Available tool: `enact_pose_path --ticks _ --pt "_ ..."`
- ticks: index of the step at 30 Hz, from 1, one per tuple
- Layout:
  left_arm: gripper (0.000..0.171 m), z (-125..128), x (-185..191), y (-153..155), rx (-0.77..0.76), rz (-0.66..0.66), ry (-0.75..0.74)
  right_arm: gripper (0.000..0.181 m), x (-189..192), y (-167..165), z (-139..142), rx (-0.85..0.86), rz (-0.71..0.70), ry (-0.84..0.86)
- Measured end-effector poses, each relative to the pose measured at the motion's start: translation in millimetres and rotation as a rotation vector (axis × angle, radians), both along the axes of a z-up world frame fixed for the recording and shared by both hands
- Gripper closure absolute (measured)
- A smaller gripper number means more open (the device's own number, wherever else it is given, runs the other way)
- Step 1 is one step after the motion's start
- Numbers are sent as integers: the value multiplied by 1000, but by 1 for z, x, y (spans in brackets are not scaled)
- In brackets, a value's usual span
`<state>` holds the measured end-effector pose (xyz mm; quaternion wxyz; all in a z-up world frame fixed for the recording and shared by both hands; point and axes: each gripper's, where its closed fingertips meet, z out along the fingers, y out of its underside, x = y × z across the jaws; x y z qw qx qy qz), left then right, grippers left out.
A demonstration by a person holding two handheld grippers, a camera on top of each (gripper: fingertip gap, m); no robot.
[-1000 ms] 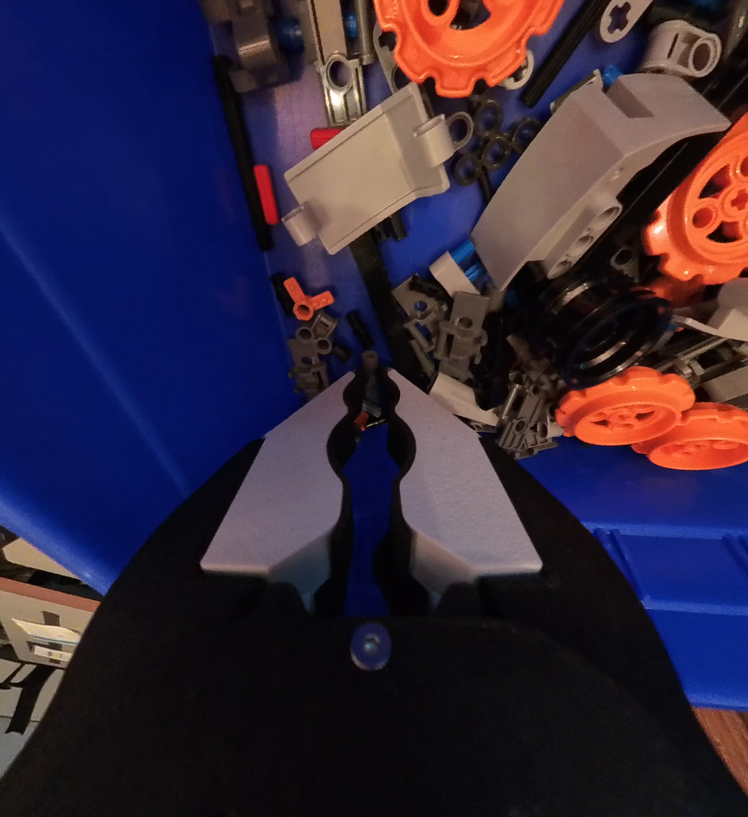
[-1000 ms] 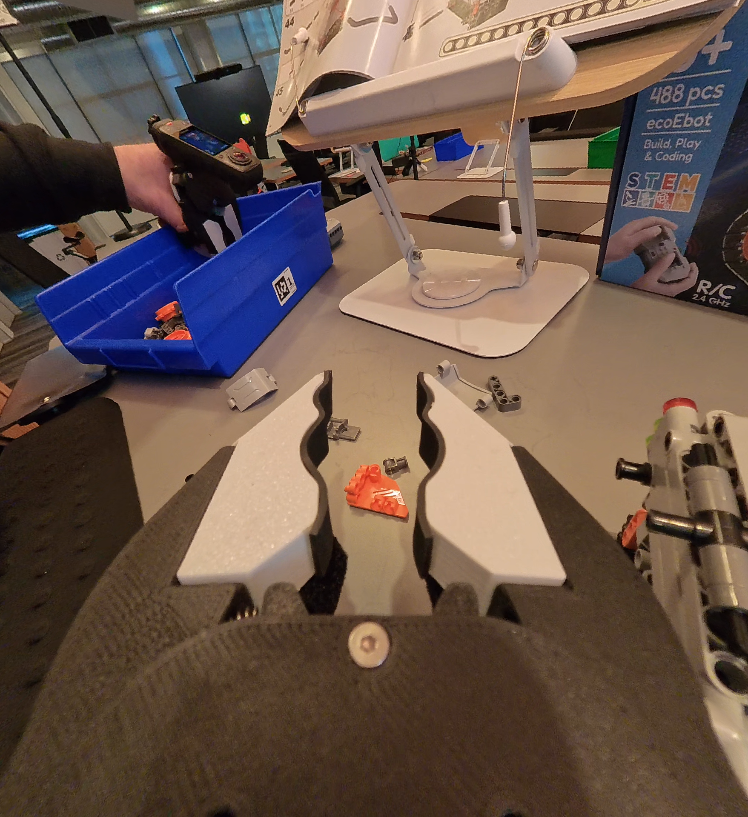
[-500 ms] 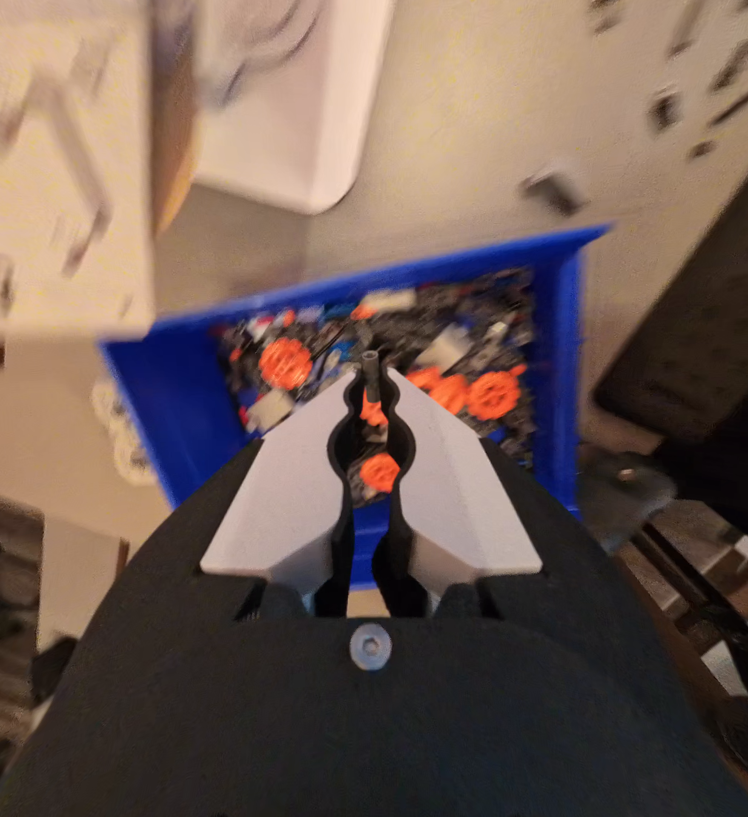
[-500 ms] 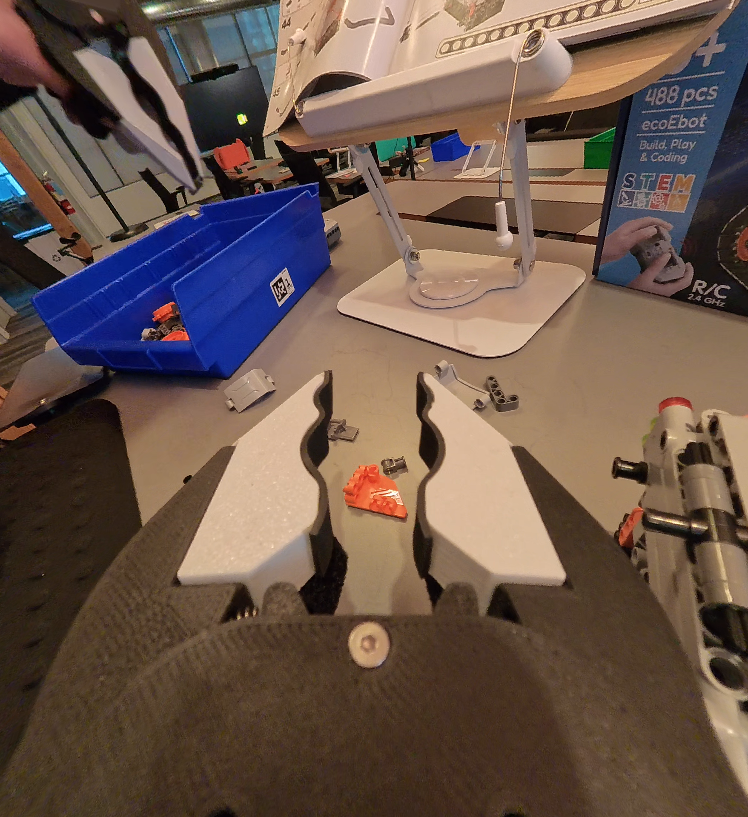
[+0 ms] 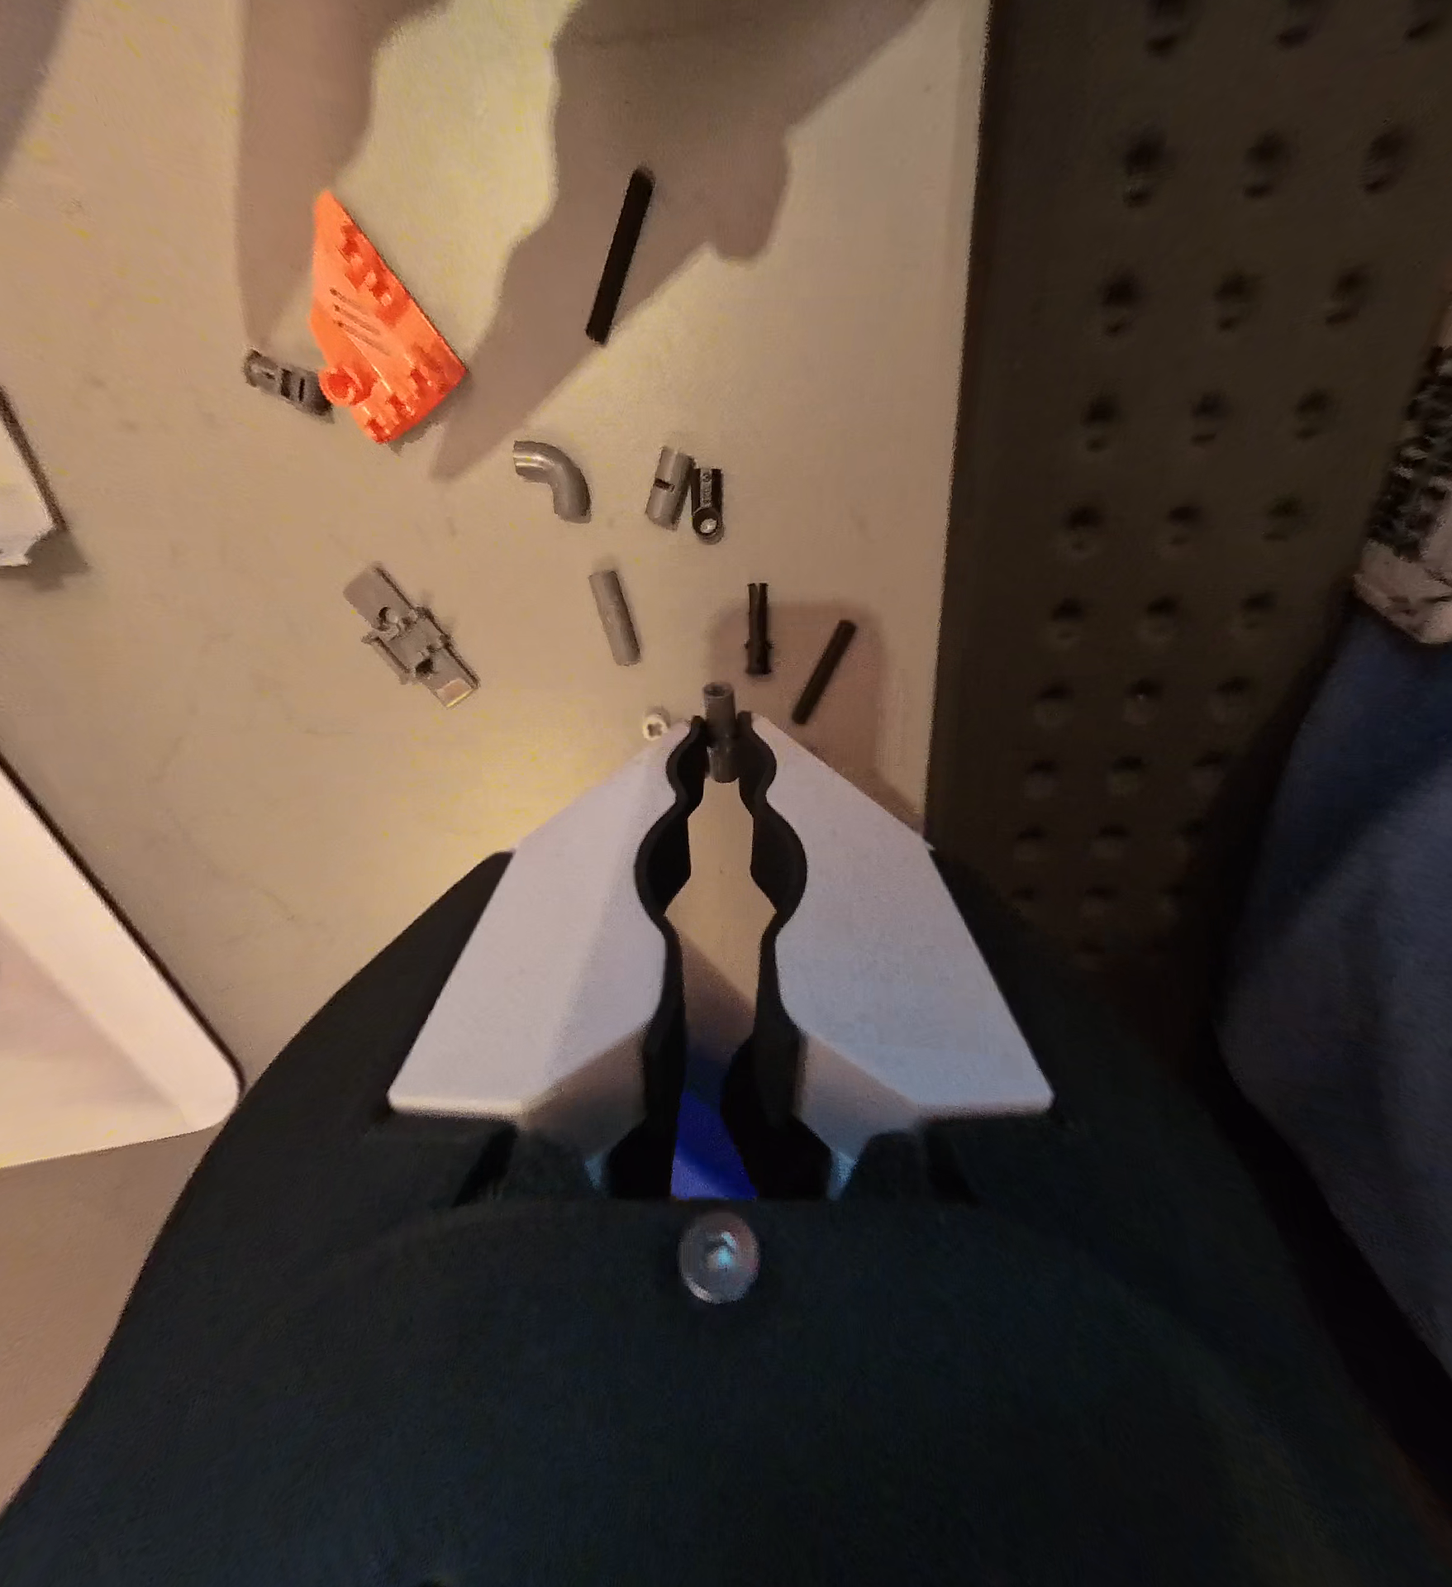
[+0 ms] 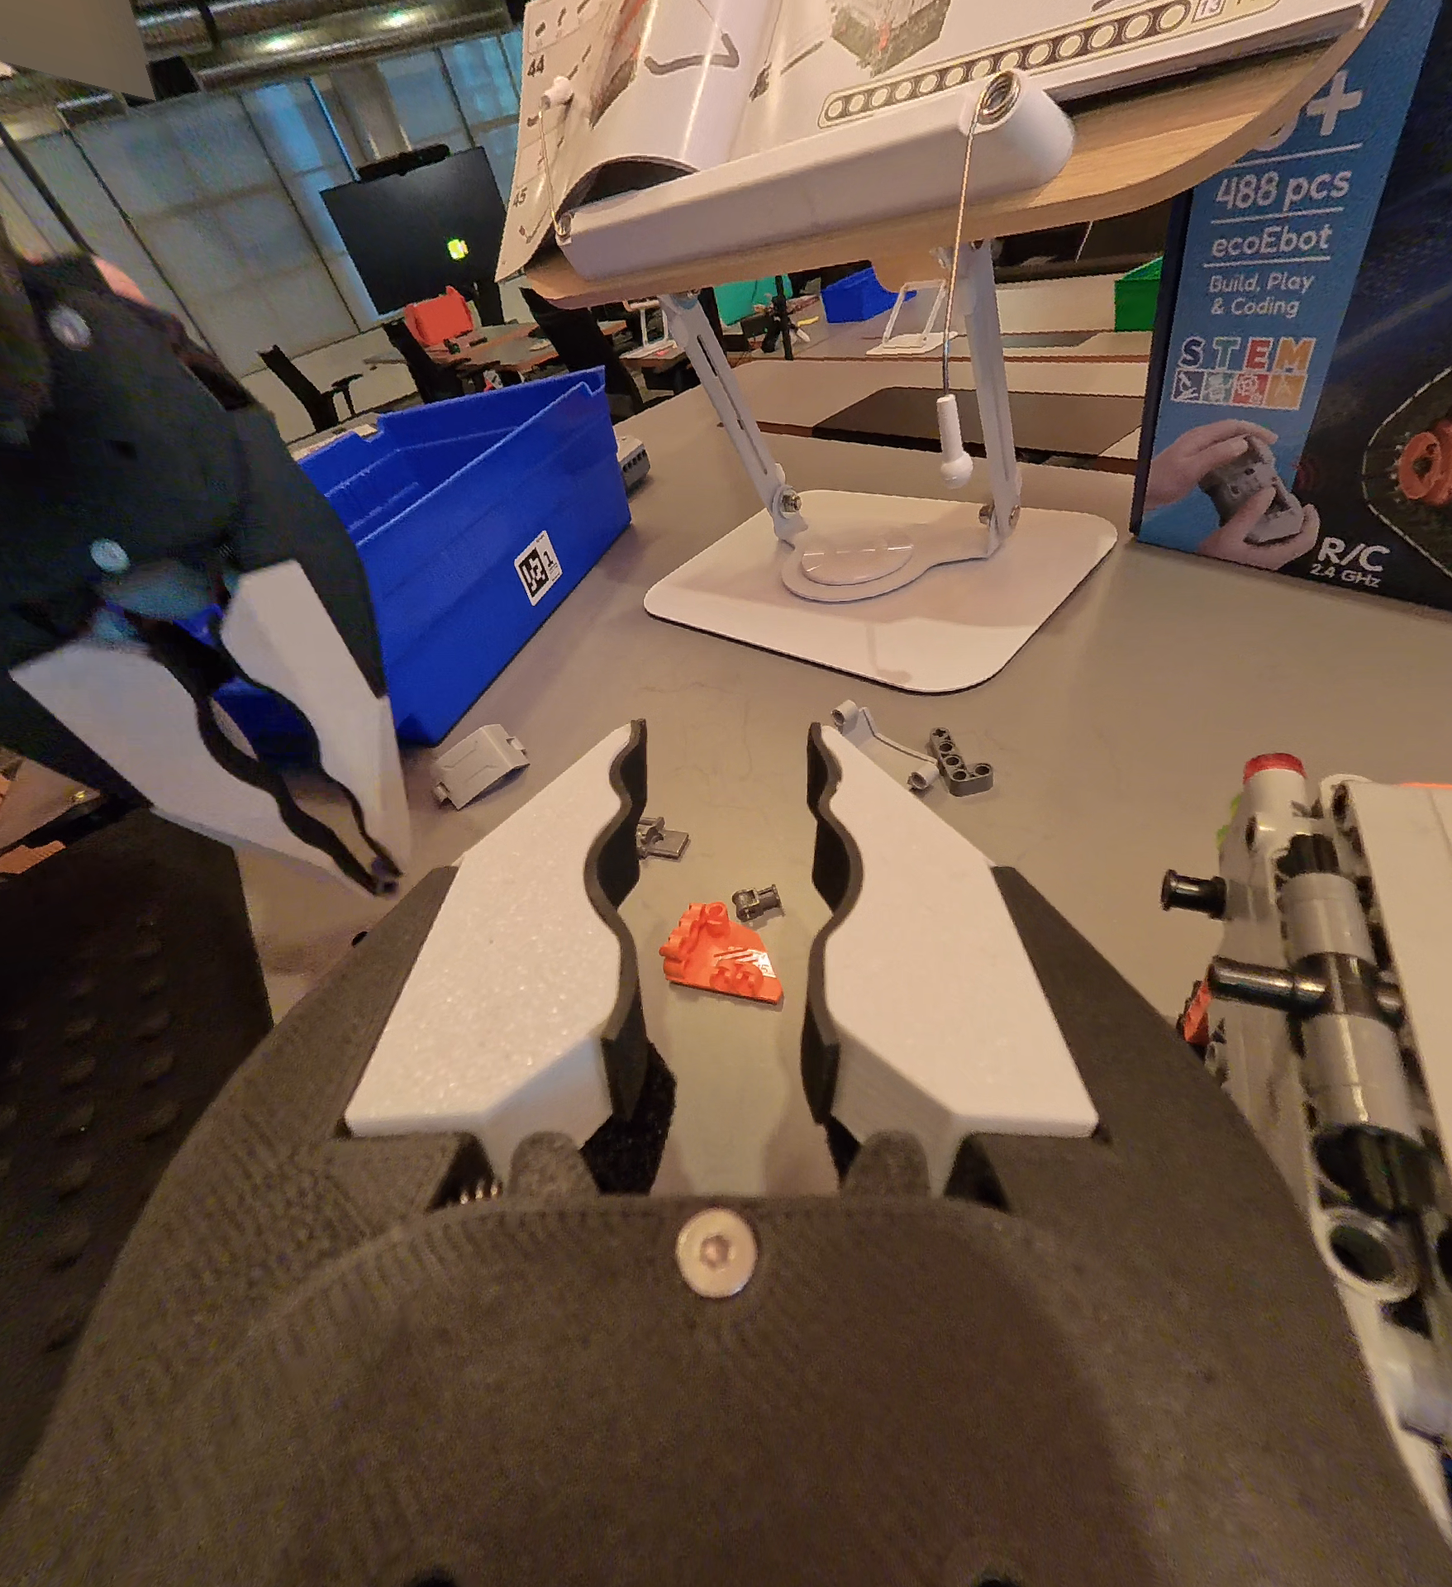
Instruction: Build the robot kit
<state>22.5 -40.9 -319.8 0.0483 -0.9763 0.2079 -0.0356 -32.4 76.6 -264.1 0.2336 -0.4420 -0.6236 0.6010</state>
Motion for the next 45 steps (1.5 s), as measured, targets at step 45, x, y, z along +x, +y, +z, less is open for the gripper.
enact_pose_path --ticks 45 --pt "147 15 -265 -306 -222 716 136 145 -3 -2 -7 20 -1 -29"
